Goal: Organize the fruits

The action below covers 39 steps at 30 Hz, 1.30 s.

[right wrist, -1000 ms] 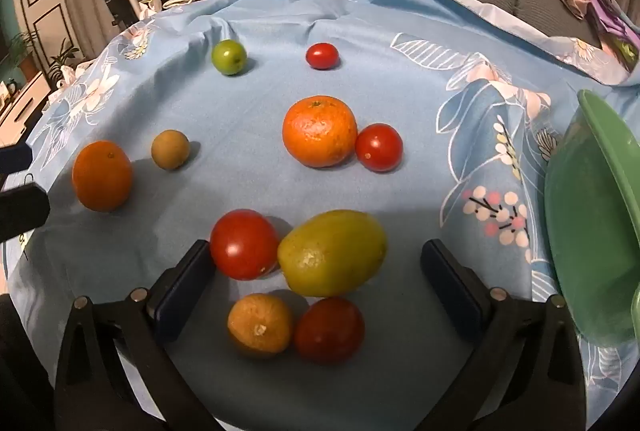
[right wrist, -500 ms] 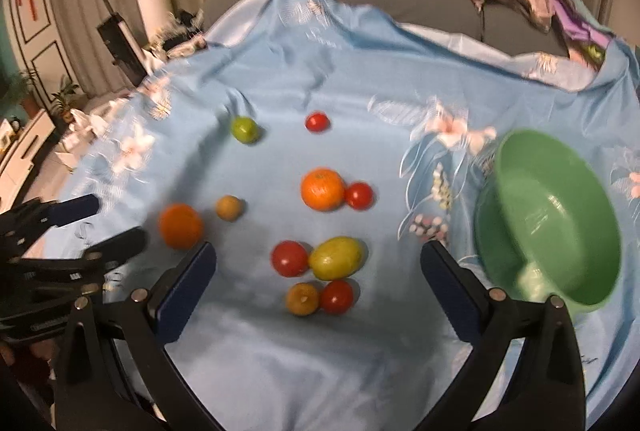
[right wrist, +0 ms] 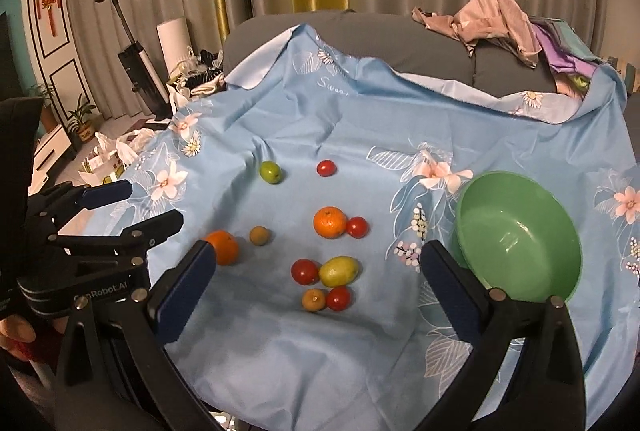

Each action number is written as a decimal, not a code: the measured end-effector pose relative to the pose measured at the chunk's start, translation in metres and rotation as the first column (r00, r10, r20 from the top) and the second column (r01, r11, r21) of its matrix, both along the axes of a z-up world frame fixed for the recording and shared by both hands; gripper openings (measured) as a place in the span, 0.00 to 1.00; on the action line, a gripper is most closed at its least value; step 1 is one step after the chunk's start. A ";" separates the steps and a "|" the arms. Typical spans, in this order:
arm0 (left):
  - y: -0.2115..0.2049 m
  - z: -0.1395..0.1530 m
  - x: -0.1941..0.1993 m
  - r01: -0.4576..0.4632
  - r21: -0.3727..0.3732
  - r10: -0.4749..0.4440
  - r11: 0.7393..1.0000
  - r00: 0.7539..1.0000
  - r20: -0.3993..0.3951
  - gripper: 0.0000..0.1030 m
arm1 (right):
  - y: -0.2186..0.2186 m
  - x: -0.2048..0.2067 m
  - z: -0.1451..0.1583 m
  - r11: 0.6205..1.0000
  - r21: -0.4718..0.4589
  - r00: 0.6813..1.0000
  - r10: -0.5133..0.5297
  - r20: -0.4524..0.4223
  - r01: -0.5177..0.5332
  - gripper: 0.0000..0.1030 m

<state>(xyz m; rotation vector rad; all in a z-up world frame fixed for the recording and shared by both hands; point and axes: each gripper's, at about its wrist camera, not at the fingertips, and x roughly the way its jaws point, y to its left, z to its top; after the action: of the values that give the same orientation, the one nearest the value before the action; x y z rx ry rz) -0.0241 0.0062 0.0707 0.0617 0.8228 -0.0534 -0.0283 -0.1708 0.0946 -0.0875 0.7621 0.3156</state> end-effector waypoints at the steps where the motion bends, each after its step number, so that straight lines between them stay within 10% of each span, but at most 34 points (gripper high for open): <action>1: -0.001 0.001 -0.001 0.000 0.001 0.000 1.000 1.000 0.004 0.74 | 0.000 -0.001 0.002 1.000 0.002 1.000 0.000 0.004 0.000 1.00; 39: -0.015 -0.001 -0.011 0.028 0.031 -0.028 0.999 1.000 0.004 0.74 | -0.012 -0.004 -0.006 0.999 0.033 1.000 -0.020 -0.007 0.020 1.00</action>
<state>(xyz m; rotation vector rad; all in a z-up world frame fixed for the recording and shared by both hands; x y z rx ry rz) -0.0353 -0.0084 0.0698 0.1025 0.8188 -0.0665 -0.0319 -0.1832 0.0887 -0.0472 0.7636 0.3096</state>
